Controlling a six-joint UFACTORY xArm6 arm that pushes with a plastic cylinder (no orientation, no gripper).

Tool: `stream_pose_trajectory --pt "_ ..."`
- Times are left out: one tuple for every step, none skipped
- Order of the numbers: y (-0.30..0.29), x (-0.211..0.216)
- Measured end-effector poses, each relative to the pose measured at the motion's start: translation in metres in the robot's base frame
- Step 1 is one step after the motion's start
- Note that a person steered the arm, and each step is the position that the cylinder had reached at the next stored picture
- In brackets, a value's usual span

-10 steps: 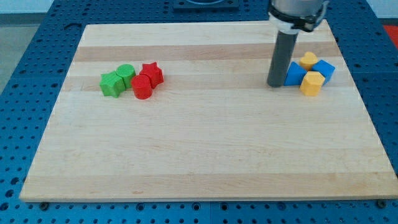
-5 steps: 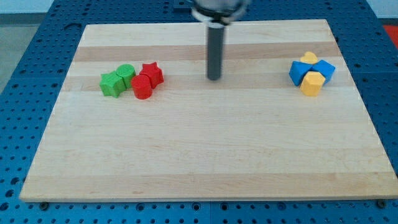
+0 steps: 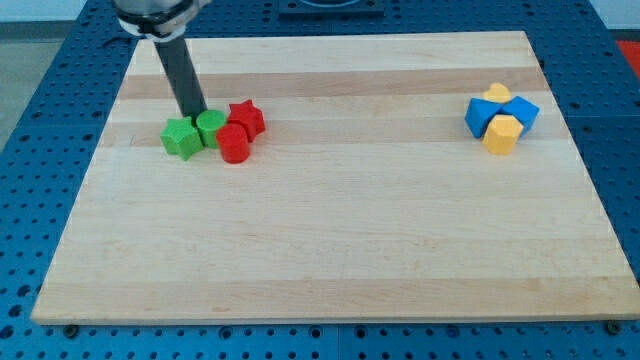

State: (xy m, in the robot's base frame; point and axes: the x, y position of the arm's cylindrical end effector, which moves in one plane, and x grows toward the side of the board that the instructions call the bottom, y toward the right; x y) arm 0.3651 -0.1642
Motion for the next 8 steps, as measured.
stream_pose_trajectory --pt "0.047 0.001" --pt "0.104 0.001" --pt "0.163 0.001" --pt "0.206 0.001" --pt "0.184 -0.003" --pt "0.14 -0.009" --pt "0.108 -0.002" --pt "0.107 0.031"
